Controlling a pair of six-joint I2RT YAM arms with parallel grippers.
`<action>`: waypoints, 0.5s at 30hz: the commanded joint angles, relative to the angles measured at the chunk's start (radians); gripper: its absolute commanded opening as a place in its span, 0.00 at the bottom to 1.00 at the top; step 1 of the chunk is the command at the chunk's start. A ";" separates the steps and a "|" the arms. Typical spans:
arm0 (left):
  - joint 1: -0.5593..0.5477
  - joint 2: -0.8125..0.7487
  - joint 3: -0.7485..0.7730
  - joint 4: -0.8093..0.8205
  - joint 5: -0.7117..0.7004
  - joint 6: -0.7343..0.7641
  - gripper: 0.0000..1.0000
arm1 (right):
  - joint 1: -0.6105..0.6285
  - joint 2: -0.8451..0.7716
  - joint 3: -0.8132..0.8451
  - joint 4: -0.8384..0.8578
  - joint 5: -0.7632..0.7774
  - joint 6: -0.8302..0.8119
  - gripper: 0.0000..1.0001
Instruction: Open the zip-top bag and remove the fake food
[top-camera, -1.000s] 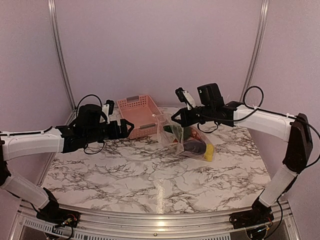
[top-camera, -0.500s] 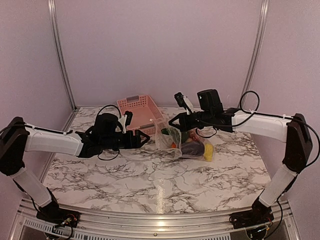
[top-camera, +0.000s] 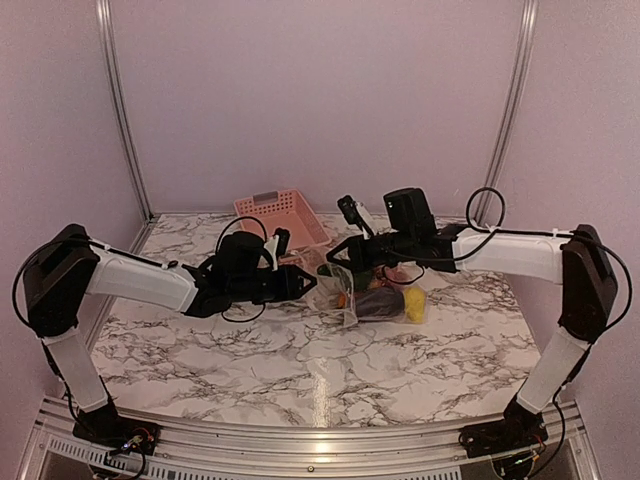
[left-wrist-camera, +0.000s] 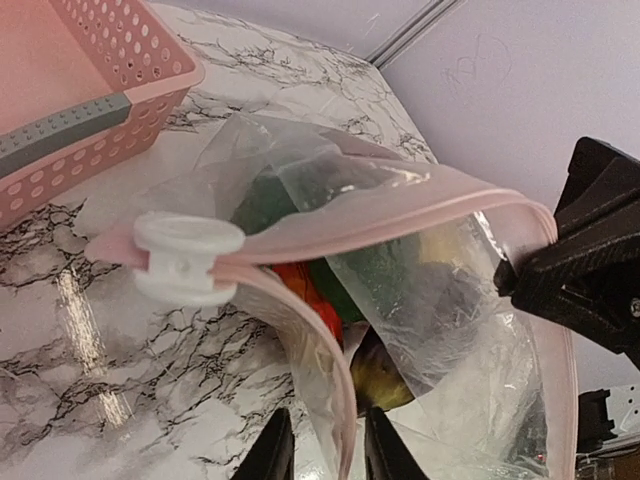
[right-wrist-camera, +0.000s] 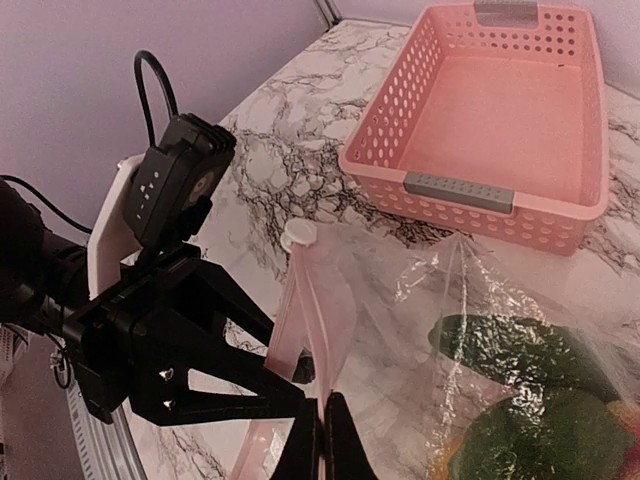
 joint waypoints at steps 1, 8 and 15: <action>0.023 0.035 0.015 -0.103 -0.075 -0.044 0.13 | 0.008 -0.009 -0.017 0.058 -0.016 0.023 0.00; 0.076 0.043 -0.105 -0.128 -0.118 -0.104 0.00 | 0.010 -0.011 -0.030 0.054 -0.007 0.014 0.00; 0.083 0.063 -0.113 -0.063 -0.010 -0.049 0.02 | 0.032 0.009 -0.058 0.107 -0.041 0.047 0.00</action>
